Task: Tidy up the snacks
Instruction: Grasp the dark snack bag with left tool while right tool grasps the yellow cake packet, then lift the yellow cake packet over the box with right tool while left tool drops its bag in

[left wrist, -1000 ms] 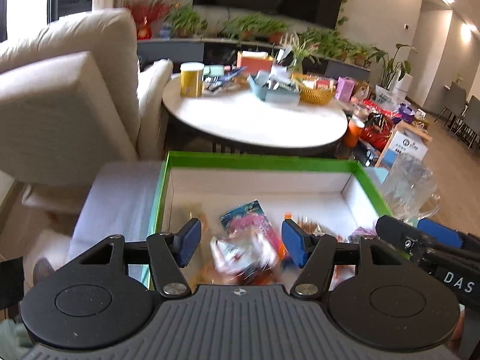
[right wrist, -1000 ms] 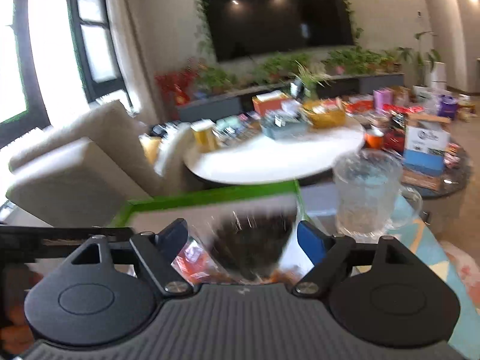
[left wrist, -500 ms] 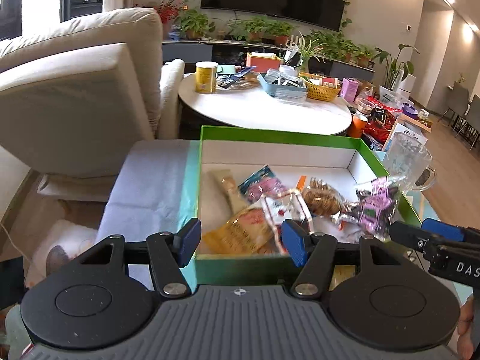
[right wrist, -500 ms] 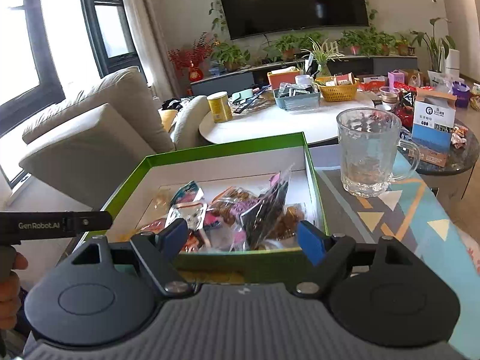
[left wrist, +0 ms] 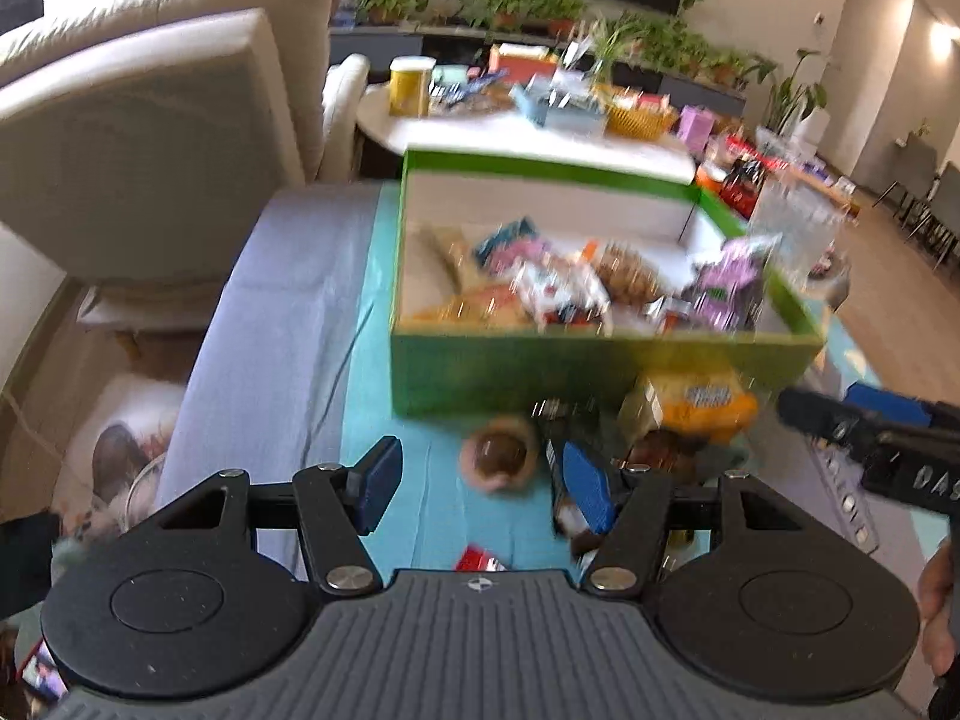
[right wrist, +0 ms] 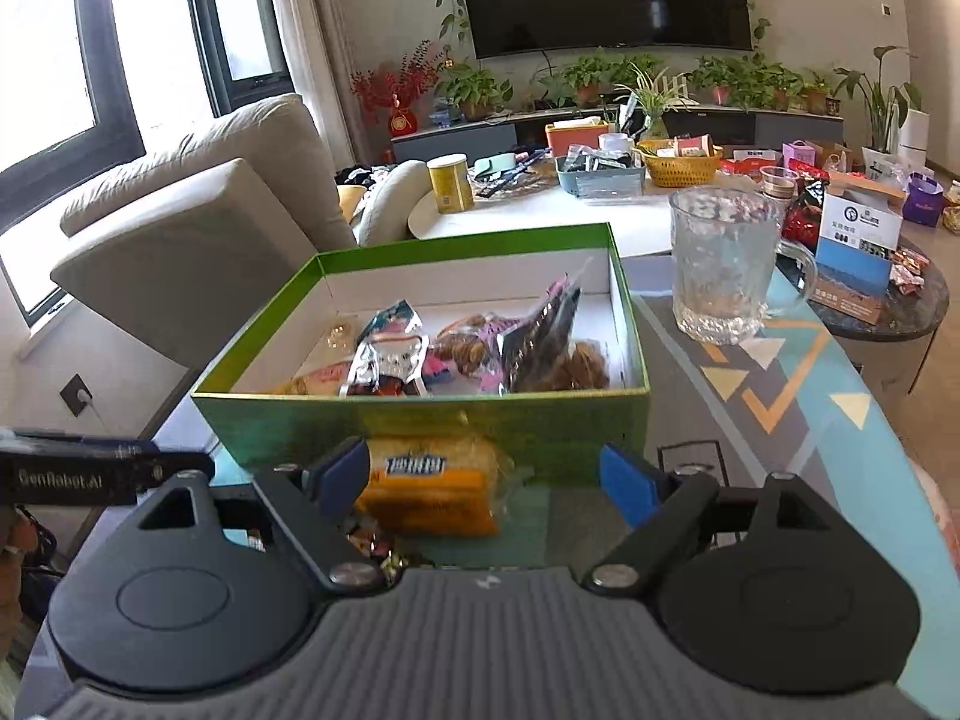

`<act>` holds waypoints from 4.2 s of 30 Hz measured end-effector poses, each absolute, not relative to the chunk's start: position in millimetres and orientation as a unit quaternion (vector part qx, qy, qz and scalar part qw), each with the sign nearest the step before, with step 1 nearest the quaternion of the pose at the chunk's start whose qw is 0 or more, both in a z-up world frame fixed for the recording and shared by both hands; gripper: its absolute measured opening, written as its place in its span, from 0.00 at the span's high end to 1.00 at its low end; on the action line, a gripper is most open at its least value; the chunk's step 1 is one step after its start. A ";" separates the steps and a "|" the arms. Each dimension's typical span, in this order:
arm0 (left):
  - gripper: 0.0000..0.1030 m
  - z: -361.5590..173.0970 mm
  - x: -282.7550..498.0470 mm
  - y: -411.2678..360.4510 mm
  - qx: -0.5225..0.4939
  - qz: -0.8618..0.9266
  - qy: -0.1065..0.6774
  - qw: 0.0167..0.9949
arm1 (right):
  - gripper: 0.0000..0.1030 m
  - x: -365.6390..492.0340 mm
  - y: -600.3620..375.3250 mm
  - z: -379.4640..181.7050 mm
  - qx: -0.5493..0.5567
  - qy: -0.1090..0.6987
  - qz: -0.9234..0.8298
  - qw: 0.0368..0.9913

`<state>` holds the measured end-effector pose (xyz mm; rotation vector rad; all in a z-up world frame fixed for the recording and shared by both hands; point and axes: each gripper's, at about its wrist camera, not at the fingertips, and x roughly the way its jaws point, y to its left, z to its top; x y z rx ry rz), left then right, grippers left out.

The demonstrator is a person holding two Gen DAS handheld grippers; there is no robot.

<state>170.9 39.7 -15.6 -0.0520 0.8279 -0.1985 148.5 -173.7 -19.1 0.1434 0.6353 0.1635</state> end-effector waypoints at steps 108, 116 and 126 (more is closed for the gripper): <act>1.00 28.1 146.3 27.3 -0.026 -0.204 0.239 0.949 | 0.37 177.5 -148.4 14.0 0.049 0.244 0.062 0.967; 1.00 43.5 178.2 11.7 -0.033 -0.198 0.220 0.955 | 0.37 192.9 -160.9 27.8 0.058 0.221 0.055 0.972; 1.00 33.7 218.3 -0.5 -0.053 -0.171 0.236 0.955 | 0.37 218.8 -163.3 21.1 0.074 0.239 0.058 0.967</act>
